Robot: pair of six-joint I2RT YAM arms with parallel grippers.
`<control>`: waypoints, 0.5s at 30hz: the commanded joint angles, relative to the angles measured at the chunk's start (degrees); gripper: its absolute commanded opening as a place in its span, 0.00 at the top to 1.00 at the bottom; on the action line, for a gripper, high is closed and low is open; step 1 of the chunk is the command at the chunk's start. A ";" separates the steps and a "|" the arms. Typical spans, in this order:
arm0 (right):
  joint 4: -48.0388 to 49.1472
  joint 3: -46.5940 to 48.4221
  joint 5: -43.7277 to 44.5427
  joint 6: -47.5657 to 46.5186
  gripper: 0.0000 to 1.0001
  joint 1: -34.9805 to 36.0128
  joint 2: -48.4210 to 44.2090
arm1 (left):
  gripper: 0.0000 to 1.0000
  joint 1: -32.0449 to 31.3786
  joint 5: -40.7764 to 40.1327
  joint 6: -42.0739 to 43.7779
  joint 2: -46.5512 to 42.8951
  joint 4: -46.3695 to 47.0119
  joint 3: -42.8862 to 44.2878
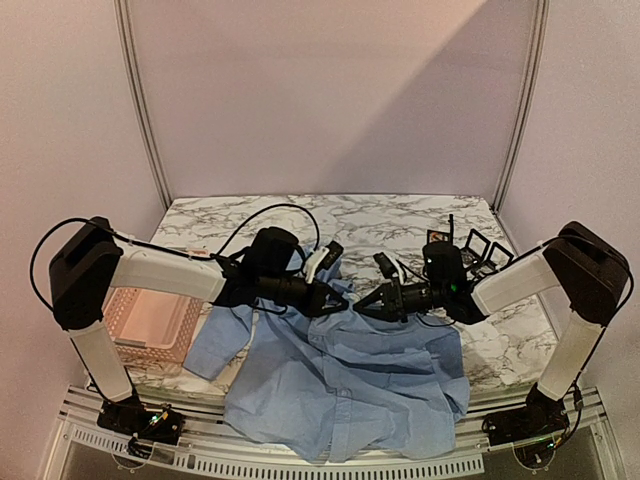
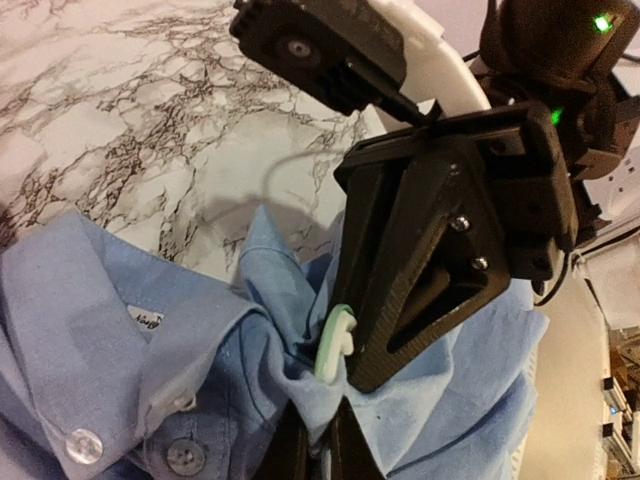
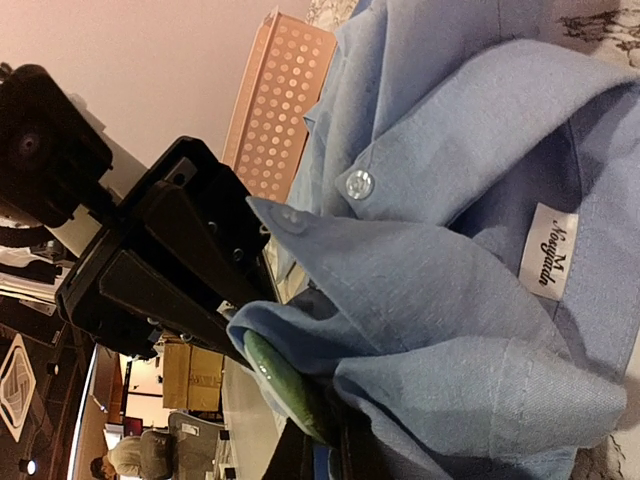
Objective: Remove the brooch from the garment
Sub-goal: Open the brooch with the crumpled clothing.
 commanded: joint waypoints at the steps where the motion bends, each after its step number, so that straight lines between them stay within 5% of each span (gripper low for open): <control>1: -4.38 3.06 9.63 4.43 1.00 -1.90 3.38 | 1.00 -9.10 10.17 6.98 -2.76 0.67 3.76; 15: -16.59 5.57 12.52 -15.89 0.97 -1.52 -5.29 | 1.00 -8.02 4.32 2.82 2.84 -2.59 7.19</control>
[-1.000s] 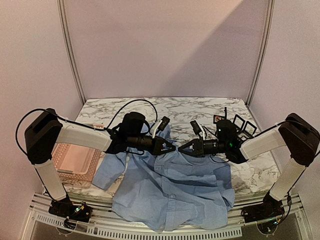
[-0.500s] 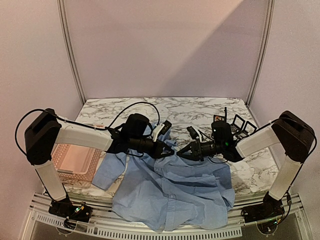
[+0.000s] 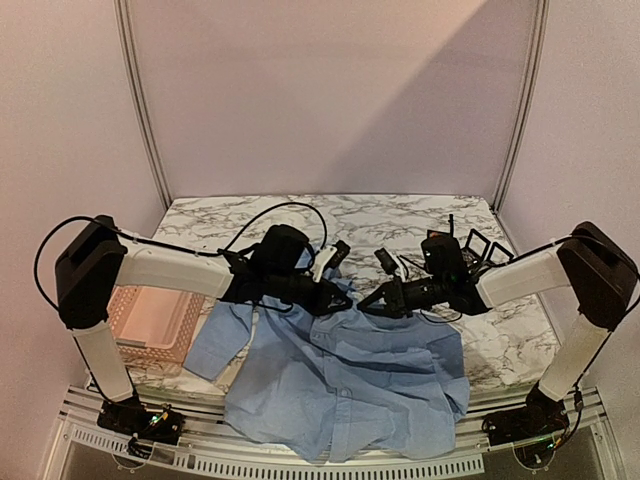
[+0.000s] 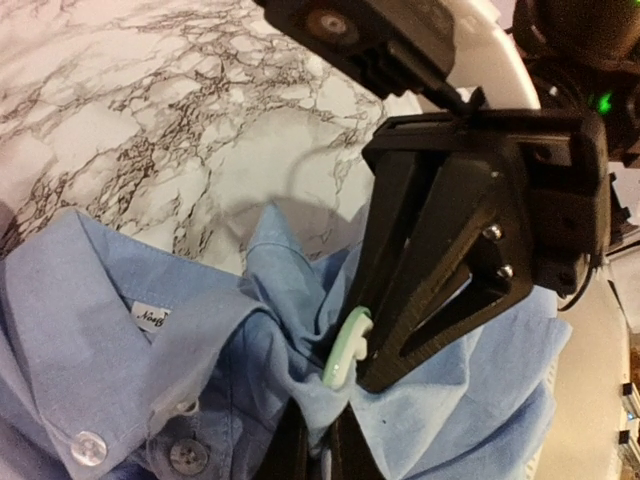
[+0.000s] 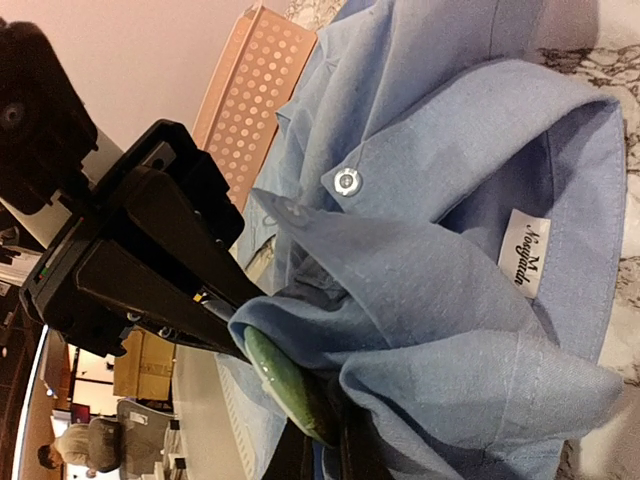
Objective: Remove the brooch from the garment
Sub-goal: Open the brooch with the crumpled clothing, then pass from the left arm to the right
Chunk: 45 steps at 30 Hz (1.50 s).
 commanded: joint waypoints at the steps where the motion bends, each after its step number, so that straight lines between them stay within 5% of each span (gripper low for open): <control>1: -4.40 2.75 10.98 -5.12 0.96 -0.87 -3.60 | 1.00 -6.55 8.57 1.15 1.25 3.31 2.90; 23: 4.57 -11.83 9.84 -6.94 0.50 -0.87 -23.83 | 1.00 -0.89 11.73 -6.94 -0.59 13.94 -4.78; 45: 5.24 -11.35 7.09 -8.00 0.71 1.23 -15.79 | 1.00 -0.53 12.46 -7.64 -1.41 15.30 -5.34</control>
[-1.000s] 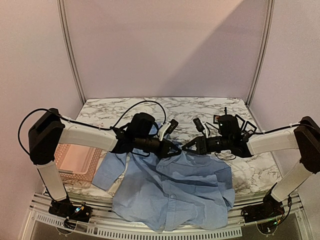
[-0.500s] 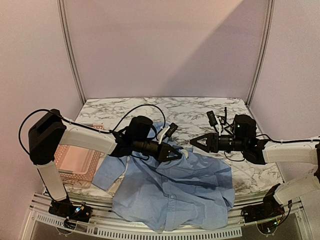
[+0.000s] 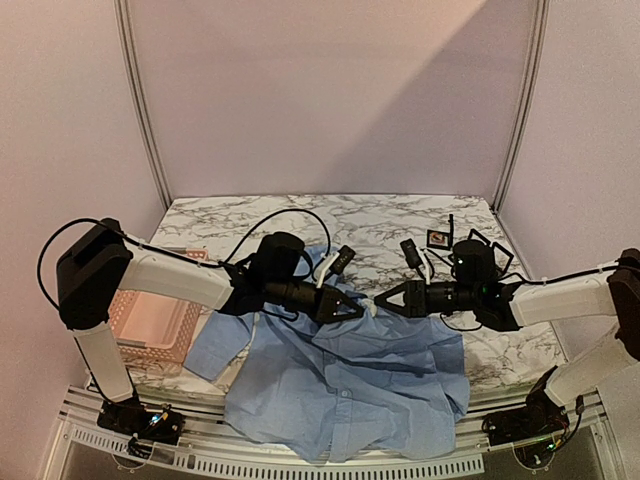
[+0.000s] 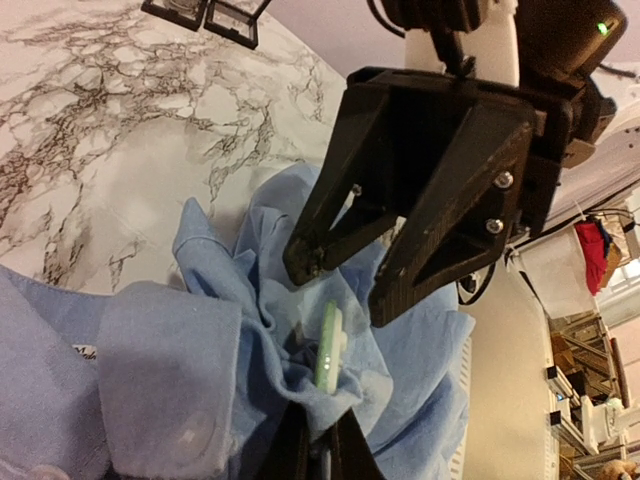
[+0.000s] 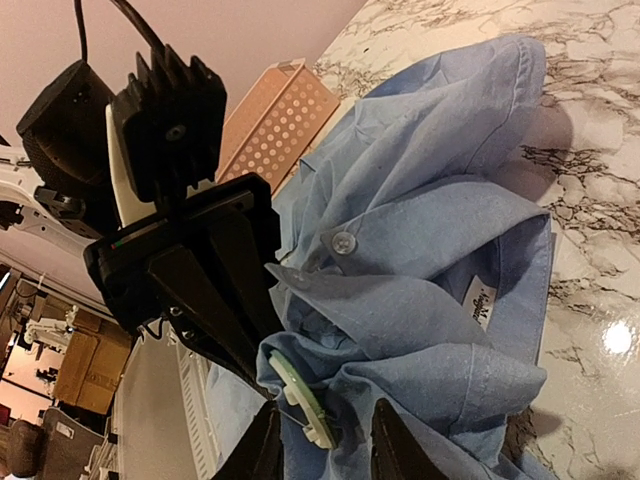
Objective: Remove the brooch from the garment
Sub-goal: Pass from the left arm to the right
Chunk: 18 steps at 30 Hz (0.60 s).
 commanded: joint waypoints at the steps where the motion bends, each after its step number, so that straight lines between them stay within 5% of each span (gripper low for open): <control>1: 2.06 0.00 -1.98 -0.21 0.72 0.56 1.44 | 1.00 0.26 1.09 -0.14 -1.91 1.10 -0.73; 18: 0.33 1.24 -2.07 -2.07 1.00 1.55 1.91 | 0.96 0.26 0.41 0.34 -2.52 0.15 -1.00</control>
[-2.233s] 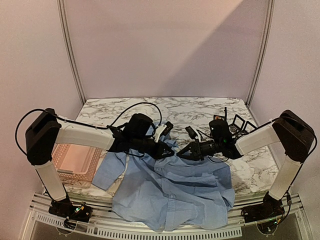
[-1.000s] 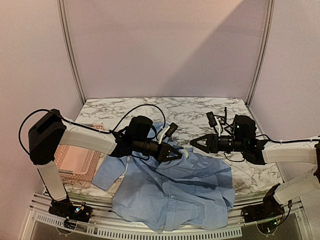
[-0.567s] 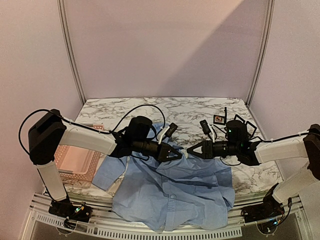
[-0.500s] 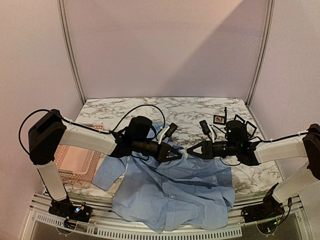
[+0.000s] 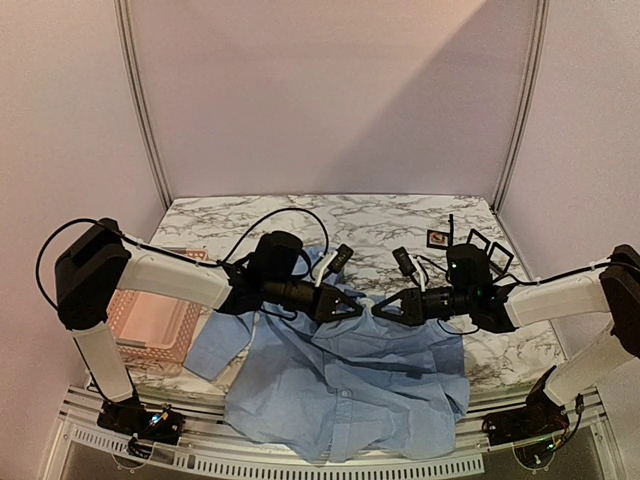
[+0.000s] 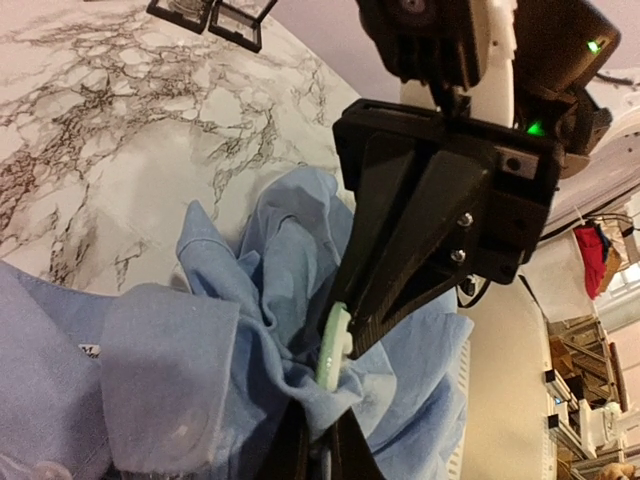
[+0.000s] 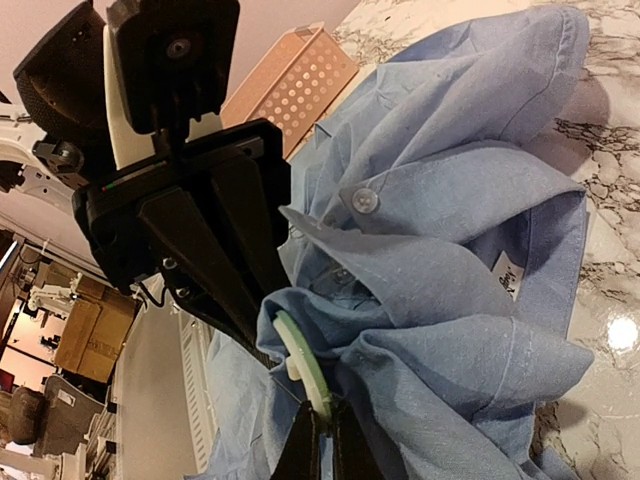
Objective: Remove the brooch from the garment
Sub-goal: Pass from the left arm to the right, then remove the brooch from the crumpled clothing.
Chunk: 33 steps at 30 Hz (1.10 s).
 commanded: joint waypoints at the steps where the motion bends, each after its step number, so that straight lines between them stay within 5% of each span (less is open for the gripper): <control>1: 0.43 0.93 1.97 -0.01 1.00 0.39 -1.02 | 0.90 0.00 0.31 1.08 -2.21 -0.27 -0.62; 7: -5.00 0.39 8.35 -2.44 1.00 0.38 -6.74 | 0.48 0.25 -2.95 3.55 -4.80 -3.27 -1.42; 10: -10.00 1.02 11.25 -4.14 1.00 0.56 -10.12 | 0.35 0.62 -5.31 4.16 -6.87 -3.62 -2.55; 18: -19.03 3.69 15.59 -7.84 1.00 0.69 -13.02 | 0.28 0.44 -7.26 4.43 -8.00 -5.05 -2.98; 21: -19.65 4.08 16.21 -8.27 1.00 0.78 -13.55 | 0.32 -0.57 -8.65 5.82 -6.89 -7.94 -1.77; 29: -21.42 4.81 17.71 -8.81 1.00 0.85 -13.57 | 0.93 -1.24 -9.13 5.11 -5.91 -7.27 -0.61; 33: -23.18 5.01 20.00 -8.96 1.00 0.89 -14.21 | 1.00 -0.85 -11.34 4.64 -5.82 -7.85 -0.85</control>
